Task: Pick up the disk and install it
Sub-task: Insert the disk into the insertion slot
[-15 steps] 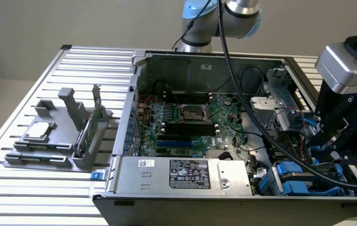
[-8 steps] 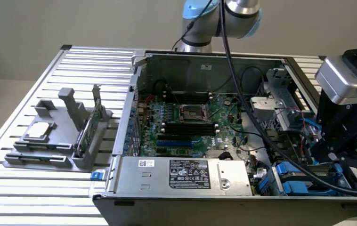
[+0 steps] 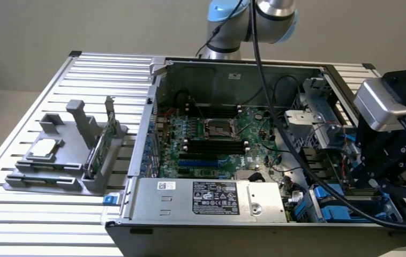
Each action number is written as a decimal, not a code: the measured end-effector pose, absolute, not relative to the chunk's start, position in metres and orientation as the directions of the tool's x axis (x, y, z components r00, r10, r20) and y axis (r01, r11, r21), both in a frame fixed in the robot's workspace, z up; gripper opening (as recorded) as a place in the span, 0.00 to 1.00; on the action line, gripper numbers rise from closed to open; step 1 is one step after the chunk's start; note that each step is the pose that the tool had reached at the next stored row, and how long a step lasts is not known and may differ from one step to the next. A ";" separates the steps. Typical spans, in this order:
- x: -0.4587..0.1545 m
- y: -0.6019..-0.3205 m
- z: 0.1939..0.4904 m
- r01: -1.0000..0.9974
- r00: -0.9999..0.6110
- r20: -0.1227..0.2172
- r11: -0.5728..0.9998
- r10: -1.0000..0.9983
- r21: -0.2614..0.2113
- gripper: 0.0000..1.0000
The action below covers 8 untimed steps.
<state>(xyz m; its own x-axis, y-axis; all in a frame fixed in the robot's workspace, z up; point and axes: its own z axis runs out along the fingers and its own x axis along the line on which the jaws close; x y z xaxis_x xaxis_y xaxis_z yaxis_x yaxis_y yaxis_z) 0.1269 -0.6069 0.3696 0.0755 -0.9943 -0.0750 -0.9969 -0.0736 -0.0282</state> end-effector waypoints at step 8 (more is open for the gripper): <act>0.134 -0.601 0.355 -0.996 0.085 -0.075 -0.083 -0.994 -0.029 0.22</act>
